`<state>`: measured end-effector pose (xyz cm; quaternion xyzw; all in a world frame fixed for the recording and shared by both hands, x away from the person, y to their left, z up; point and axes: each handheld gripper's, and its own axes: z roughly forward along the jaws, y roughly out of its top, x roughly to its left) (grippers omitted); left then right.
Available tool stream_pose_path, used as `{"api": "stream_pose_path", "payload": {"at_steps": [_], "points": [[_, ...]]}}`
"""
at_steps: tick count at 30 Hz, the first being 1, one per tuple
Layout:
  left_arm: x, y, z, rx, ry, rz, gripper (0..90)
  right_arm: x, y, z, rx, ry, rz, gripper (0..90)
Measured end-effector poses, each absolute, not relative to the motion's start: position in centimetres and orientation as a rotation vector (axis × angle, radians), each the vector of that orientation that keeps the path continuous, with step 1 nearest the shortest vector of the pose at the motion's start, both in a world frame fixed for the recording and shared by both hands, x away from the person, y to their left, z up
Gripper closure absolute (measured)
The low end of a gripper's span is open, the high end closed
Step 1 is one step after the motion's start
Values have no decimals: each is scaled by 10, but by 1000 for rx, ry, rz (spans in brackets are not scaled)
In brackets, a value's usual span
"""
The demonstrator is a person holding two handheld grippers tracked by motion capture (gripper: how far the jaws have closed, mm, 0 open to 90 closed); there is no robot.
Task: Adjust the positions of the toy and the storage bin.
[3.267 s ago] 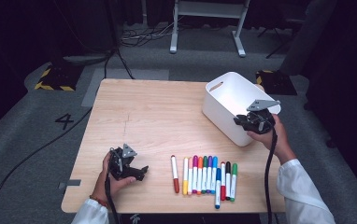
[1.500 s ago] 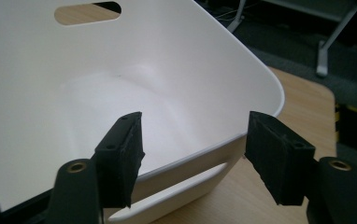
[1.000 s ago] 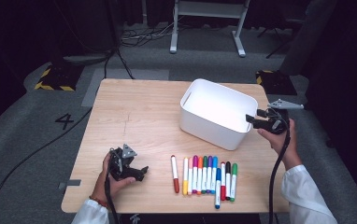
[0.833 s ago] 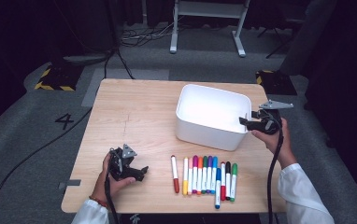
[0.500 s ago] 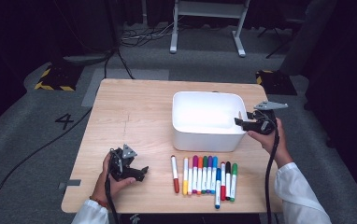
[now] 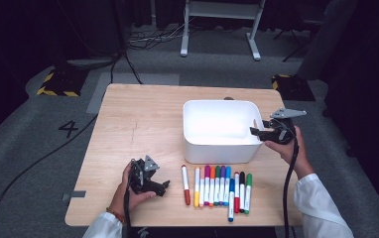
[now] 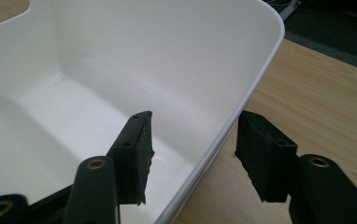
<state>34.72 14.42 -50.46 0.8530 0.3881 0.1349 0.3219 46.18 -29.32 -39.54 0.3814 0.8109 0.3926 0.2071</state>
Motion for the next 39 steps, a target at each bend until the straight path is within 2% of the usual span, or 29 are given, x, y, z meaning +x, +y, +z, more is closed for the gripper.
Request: {"api": "stream_pose_path", "payload": {"at_steps": [19, 22, 25, 34, 39], "points": [[354, 111, -504, 2278, 926, 312, 4, 449, -299, -395, 1044, 2260, 1069, 451], [355, 110, -504, 2278, 914, 317, 4, 446, -301, -395, 1041, 2245, 1068, 369], [355, 109, -504, 2278, 914, 317, 4, 441, -304, -395, 1042, 2210, 1082, 332], [354, 109, -504, 2279, 916, 318, 4, 399, -335, -377, 1046, 2025, 1230, 308], [353, 110, -504, 2276, 926, 319, 4, 373, -347, -382, 1053, 2034, 1255, 307]]}}
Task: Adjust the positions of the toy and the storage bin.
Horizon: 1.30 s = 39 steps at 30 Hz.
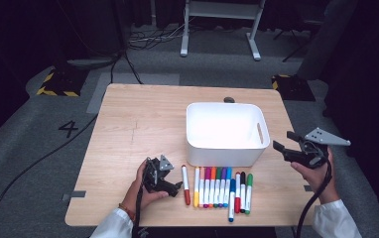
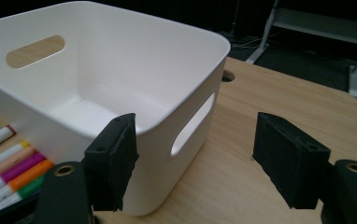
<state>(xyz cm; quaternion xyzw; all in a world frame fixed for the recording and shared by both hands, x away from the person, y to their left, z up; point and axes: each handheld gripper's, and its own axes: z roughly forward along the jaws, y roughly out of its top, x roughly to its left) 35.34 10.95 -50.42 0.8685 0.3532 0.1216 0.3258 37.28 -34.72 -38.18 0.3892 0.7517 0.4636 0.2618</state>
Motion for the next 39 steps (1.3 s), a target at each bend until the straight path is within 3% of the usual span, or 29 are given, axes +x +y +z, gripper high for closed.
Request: {"api": "stream_pose_path", "payload": {"at_steps": [10, 18, 31, 39], "points": [[352, 110, -504, 2278, 929, 323, 4, 329, -331, -441, 1045, 2228, 1197, 312], [350, 114, -504, 2280, 911, 314, 4, 319, -307, -475, 1028, 2353, 1151, 318], [349, 117, -504, 2279, 908, 308, 4, 325, -296, -490, 1046, 2386, 1127, 342], [349, 117, -504, 2279, 908, 308, 4, 335, -302, -498, 1112, 2374, 1074, 447]]}}
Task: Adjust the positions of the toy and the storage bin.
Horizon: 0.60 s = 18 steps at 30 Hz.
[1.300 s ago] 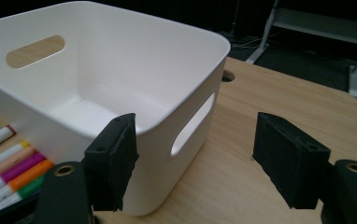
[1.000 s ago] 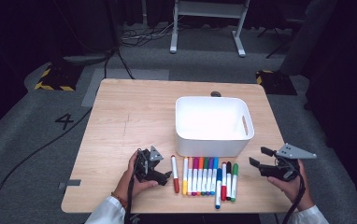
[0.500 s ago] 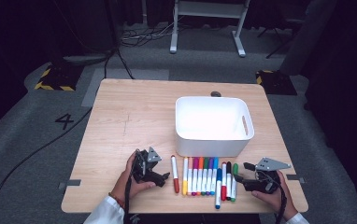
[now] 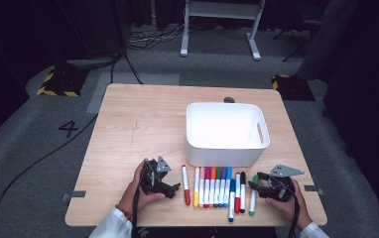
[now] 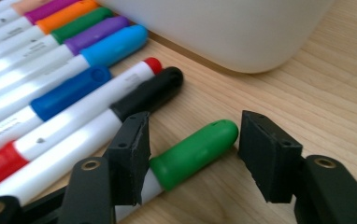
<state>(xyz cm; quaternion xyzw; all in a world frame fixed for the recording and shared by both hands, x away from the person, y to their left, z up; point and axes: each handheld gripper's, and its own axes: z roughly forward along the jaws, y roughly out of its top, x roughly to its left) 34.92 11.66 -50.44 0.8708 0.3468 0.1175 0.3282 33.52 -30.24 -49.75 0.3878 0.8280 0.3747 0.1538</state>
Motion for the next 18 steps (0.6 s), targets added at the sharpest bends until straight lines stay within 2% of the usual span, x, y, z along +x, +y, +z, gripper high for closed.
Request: {"api": "stream_pose_path", "payload": {"at_steps": [2, 3, 13, 18], "points": [[349, 117, -504, 2280, 908, 308, 4, 337, -306, -499, 1120, 2368, 1079, 503], [349, 117, -504, 2280, 908, 308, 4, 337, -308, -498, 1120, 2360, 1072, 560], [349, 117, -504, 2282, 905, 311, 4, 336, -320, -496, 1042, 2389, 1014, 709], [349, 117, -504, 2283, 903, 309, 4, 339, -333, -498, 1043, 2383, 1051, 739]]}}
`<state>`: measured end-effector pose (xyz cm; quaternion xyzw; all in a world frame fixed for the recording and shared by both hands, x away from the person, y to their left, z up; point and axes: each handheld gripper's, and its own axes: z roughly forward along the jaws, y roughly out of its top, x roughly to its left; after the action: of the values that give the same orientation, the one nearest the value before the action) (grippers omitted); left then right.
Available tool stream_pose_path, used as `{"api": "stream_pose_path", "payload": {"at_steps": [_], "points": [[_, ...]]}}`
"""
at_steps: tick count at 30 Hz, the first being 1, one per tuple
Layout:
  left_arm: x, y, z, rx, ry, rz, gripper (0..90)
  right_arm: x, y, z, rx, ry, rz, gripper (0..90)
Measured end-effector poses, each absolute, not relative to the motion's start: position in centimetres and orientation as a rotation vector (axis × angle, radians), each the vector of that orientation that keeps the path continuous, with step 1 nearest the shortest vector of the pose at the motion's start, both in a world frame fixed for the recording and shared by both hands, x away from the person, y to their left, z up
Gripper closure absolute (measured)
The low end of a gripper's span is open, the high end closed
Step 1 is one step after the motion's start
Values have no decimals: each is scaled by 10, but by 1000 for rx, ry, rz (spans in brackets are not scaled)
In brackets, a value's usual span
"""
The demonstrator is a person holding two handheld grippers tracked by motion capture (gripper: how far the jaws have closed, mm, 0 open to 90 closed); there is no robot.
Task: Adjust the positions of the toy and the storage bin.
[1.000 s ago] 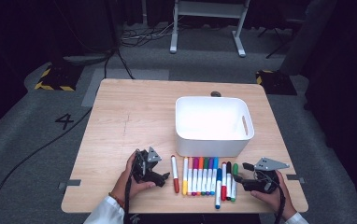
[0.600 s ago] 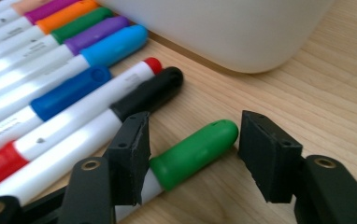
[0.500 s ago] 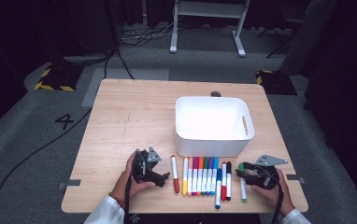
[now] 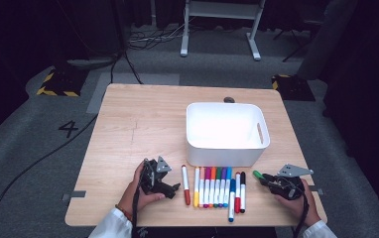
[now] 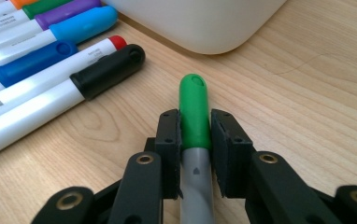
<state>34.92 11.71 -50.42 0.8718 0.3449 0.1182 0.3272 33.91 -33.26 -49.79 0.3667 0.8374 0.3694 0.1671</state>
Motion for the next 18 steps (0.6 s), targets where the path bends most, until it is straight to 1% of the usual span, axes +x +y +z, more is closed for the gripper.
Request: {"api": "stream_pose_path", "payload": {"at_steps": [9, 18], "points": [[350, 118, -504, 2287, 888, 302, 4, 342, -335, -497, 1030, 2382, 1033, 742], [349, 119, -504, 2292, 876, 301, 4, 342, -344, -494, 1037, 2366, 1088, 743]]}}
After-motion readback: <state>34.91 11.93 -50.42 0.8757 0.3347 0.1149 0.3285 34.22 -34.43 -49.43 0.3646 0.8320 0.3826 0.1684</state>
